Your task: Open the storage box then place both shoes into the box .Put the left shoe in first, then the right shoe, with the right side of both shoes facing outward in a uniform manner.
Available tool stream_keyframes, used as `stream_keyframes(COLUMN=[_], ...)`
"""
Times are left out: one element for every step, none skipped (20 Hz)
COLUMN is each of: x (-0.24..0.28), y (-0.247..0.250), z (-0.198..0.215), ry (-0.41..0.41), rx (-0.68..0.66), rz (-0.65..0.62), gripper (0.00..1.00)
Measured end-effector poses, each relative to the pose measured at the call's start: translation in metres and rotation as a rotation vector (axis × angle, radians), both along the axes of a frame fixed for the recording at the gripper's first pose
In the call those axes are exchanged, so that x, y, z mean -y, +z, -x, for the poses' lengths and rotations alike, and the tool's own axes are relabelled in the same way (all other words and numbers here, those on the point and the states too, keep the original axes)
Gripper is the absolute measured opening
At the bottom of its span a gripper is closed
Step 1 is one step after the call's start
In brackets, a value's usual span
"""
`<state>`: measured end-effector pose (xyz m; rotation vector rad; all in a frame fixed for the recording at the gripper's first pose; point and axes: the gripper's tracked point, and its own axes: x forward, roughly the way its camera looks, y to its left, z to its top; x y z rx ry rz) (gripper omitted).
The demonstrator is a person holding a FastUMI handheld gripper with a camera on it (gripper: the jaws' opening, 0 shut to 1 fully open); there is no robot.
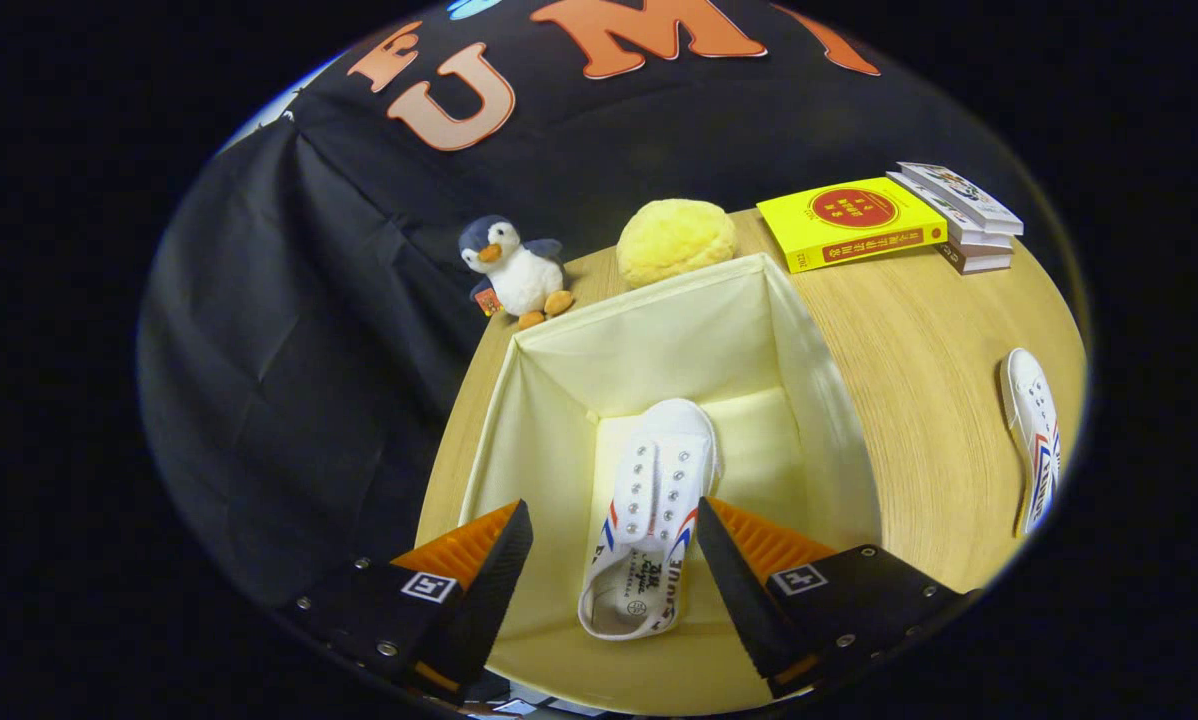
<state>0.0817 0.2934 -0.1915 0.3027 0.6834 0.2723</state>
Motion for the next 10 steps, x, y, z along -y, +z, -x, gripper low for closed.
stream_keyframes(x=[0.003,0.008,0.018,0.027,0.034,0.044,0.052,0.065,0.08,0.096], y=[0.008,0.015,0.024,0.032,0.04,0.047,0.057,0.064,0.07,0.074], z=[0.002,0.003,0.004,0.004,0.005,0.007,0.008,0.008,0.007,0.007], ry=[0.003,0.005,0.006,0.006,0.007,0.004,-0.003,-0.013,-0.03,-0.044], rx=[0.01,0.025,0.042,0.061,0.078,0.091,0.105,0.12,0.133,0.144], rz=[-0.021,-0.028,-0.021,-0.016,-0.021,-0.03,-0.041,-0.046,-0.044,-0.039], gripper=[0.98,0.98,0.98,0.98,0.98,0.98,0.98,0.98,0.98,0.98])
